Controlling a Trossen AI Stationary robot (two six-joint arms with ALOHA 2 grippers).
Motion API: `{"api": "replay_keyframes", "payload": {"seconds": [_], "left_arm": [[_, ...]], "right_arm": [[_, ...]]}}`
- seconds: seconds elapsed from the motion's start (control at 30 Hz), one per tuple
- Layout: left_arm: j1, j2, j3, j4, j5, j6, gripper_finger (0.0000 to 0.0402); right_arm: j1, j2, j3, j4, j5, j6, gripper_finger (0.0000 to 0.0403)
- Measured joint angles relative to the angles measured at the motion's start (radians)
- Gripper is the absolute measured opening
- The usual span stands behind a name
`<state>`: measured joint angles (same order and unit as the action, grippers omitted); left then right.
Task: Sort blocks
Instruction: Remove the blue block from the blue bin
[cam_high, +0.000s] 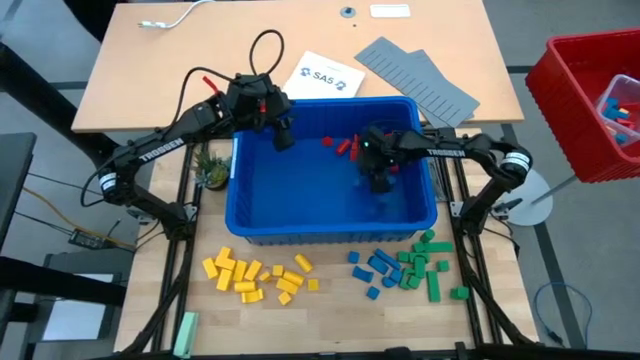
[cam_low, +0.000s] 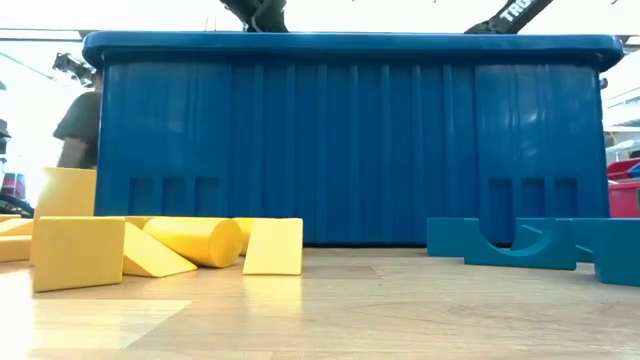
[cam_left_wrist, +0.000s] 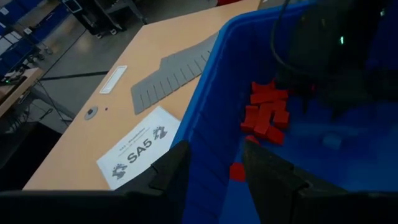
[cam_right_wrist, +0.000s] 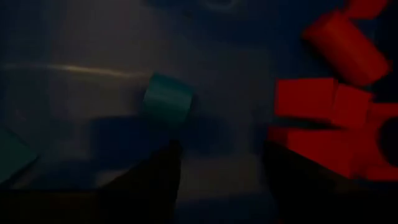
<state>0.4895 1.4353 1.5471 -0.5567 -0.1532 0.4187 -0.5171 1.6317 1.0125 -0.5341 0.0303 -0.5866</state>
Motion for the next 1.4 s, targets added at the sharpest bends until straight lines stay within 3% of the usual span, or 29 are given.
{"api": "replay_keyframes", "payload": {"seconds": [0.2, 0.33, 0.67, 0.93, 1.1, 1.2, 1.4], "left_arm": [[0.000, 0.000, 0.000, 0.000, -0.002, -0.001, 0.0158], [0.000, 0.000, 0.000, -0.004, -0.002, -0.001, 0.0158], [0.000, 0.000, 0.000, -0.004, -0.002, 0.000, 0.0158], [0.000, 0.000, 0.000, -0.003, -0.002, 0.000, 0.0158], [0.000, 0.000, 0.000, -0.003, -0.002, 0.000, 0.0158], [0.000, 0.000, 0.000, -0.004, -0.001, 0.000, 0.0158], [0.000, 0.000, 0.000, -0.004, -0.001, -0.003, 0.0158]], "right_arm": [[-0.005, -0.014, 0.127, -0.162, -0.026, 0.013, 0.0211], [-0.023, -0.015, 0.217, -0.363, -0.081, 0.002, 0.0210], [0.007, -0.015, 0.154, -0.565, -0.143, 0.012, 0.0196], [0.108, 0.016, 0.004, -0.478, -0.204, 0.018, 0.0171], [0.153, 0.056, -0.033, -0.314, -0.218, 0.065, 0.0164], [0.160, 0.075, -0.033, -0.197, -0.255, 0.160, 0.0164], [0.085, 0.091, -0.033, 0.087, -0.254, 0.510, 0.0161]]}}
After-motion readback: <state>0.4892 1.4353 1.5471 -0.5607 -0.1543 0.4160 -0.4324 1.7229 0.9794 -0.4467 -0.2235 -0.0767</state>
